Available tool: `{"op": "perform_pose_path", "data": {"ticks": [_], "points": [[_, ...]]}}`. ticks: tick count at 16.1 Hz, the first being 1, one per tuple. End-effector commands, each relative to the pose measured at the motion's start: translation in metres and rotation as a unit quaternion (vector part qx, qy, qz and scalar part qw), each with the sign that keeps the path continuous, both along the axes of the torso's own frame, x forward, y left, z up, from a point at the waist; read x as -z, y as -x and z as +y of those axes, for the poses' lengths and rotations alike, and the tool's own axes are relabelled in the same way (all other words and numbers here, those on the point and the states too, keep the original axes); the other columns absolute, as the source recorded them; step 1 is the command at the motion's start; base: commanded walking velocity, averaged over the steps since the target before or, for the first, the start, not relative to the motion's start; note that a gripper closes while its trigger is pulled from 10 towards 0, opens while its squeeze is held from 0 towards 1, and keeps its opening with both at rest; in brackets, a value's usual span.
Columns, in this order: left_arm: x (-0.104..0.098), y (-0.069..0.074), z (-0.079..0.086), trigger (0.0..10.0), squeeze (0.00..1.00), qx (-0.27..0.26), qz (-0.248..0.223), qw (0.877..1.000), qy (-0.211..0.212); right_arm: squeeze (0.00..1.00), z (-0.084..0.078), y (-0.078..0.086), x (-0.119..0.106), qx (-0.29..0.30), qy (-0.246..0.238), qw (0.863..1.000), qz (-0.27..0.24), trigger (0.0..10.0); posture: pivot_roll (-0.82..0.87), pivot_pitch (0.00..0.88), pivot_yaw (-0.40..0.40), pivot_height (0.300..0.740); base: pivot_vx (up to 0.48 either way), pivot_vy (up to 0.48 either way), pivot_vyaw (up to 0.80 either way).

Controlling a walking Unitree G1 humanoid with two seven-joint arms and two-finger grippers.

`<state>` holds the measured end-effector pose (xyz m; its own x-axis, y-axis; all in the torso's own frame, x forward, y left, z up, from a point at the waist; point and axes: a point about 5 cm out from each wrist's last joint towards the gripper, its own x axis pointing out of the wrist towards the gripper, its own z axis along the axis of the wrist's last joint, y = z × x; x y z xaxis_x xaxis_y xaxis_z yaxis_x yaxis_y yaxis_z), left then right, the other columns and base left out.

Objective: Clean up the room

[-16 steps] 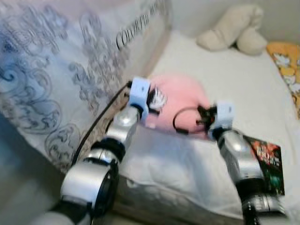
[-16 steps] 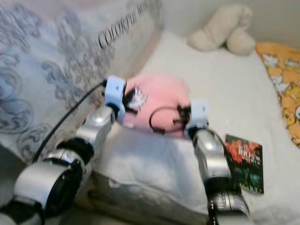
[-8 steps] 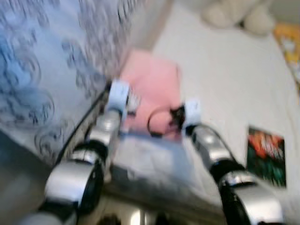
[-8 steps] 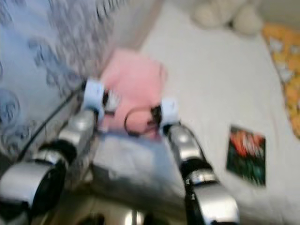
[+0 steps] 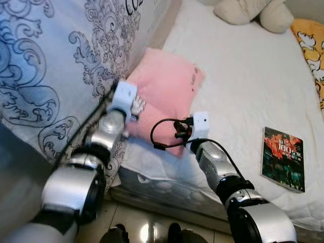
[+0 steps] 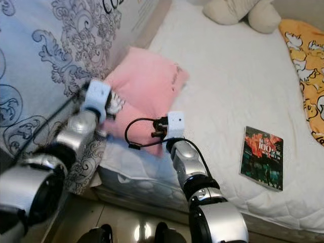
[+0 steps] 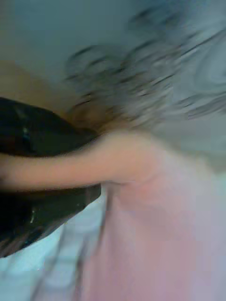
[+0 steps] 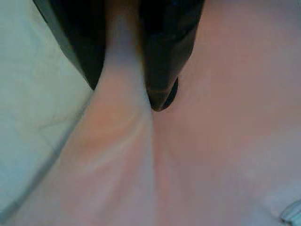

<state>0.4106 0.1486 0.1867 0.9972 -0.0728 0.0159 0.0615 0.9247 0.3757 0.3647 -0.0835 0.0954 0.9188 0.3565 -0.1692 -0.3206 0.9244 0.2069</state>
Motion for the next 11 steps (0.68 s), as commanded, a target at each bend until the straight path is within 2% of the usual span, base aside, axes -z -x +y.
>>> {"op": "perform_pose_path", "data": {"ticks": [1,3,5,7,9,10,11], "points": [[-0.021,-0.004,0.001,10.0,1.0,-0.004,-0.04,0.999,0.0,1.0,-0.015,0.008,0.021,0.029,0.0,0.999,0.044,10.0,0.01,0.27,-0.118,0.74,0.0,0.0,0.0],[-0.011,-0.001,-0.009,10.0,1.0,0.014,-0.035,0.999,0.007,1.0,-0.02,0.007,0.02,0.051,-0.013,0.998,0.046,10.0,0.02,0.259,-0.102,0.74,0.0,0.0,0.0],[0.012,0.006,-0.005,10.0,1.0,0.011,-0.001,0.999,0.049,1.0,-0.017,0.009,0.019,0.032,-0.004,0.999,0.032,10.0,0.03,0.224,-0.086,0.74,0.0,0.0,0.0],[0.022,0.01,-0.004,10.0,1.0,0.011,0.002,0.998,0.055,1.0,-0.015,0.01,0.017,0.031,-0.008,0.999,0.021,10.0,0.03,0.21,-0.082,0.74,0.0,0.0,0.0],[0.018,0.012,-0.004,10.0,1.0,0.024,-0.024,0.997,0.067,1.0,-0.012,0.011,0.011,0.034,-0.014,0.999,-0.005,10.0,0.05,0.163,-0.068,0.74,0.0,0.0,0.0],[0.008,0.013,-0.007,10.0,1.0,0.047,-0.061,0.995,0.061,1.0,-0.009,0.011,0.004,0.046,-0.028,0.998,-0.027,10.0,0.06,0.133,-0.058,0.74,0.0,0.0,0.0],[-0.011,0.018,-0.011,10.0,1.0,0.076,-0.121,0.989,0.042,1.0,-0.008,0.015,-0.004,0.078,-0.03,0.994,-0.063,10.0,0.08,0.099,-0.048,0.74,0.0,0.0,0.0]]}}
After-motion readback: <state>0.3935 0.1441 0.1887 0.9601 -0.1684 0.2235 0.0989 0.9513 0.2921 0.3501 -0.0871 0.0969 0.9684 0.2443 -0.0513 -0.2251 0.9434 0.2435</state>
